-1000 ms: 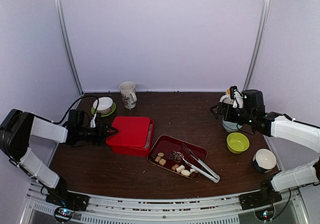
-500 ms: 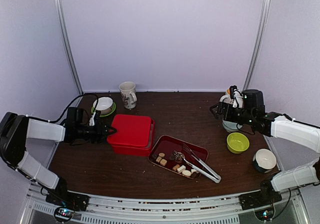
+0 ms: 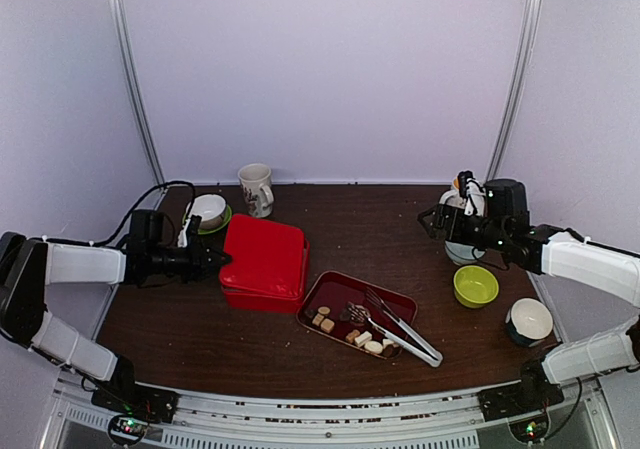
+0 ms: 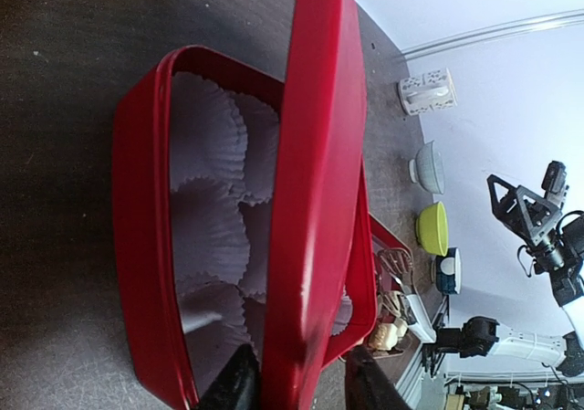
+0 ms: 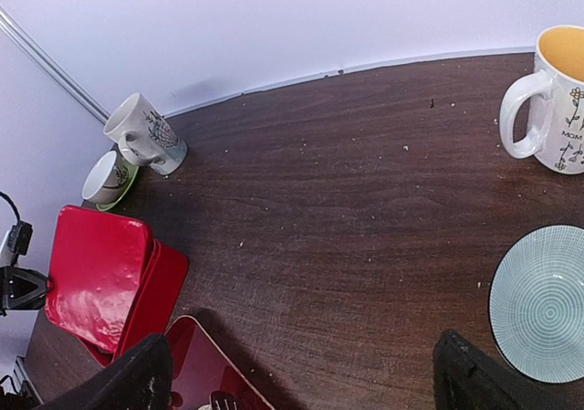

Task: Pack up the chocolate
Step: Pick up the box lid from the packing box.

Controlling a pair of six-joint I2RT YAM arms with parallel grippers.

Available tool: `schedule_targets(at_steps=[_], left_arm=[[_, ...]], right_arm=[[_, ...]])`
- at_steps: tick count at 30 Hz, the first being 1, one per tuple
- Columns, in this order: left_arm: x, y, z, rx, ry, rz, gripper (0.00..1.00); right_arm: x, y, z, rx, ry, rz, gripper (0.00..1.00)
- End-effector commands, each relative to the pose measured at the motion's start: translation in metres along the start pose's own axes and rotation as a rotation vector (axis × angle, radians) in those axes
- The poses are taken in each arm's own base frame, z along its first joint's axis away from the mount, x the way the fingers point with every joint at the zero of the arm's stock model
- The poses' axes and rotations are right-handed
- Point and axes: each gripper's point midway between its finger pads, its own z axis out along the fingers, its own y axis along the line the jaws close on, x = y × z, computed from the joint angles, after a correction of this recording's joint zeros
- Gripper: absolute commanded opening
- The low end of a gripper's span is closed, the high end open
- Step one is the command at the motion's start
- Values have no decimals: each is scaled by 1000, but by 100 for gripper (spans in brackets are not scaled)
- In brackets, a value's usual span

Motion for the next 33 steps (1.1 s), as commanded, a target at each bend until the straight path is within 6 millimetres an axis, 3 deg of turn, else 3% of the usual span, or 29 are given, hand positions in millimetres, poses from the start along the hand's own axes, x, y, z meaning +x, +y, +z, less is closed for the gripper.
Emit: schedule_targets(at_steps=[1, 10, 14, 22, 33], left_arm=[[-7, -19, -3, 51, -9, 57, 33], [-9, -29, -7, 78, -12, 72, 19], [-8, -33, -8, 92, -3, 82, 8], [-8, -41, -13, 104, 6, 124, 2], [-10, -72, -26, 183, 10, 185, 0]], right_arm=[[-8, 10, -1, -27, -18, -4, 100], [-9, 11, 0, -29, -17, -6, 100], [-9, 12, 0, -32, -17, -7, 100], [-9, 12, -1, -24, -15, -12, 100], [-11, 16, 1, -24, -13, -13, 100]])
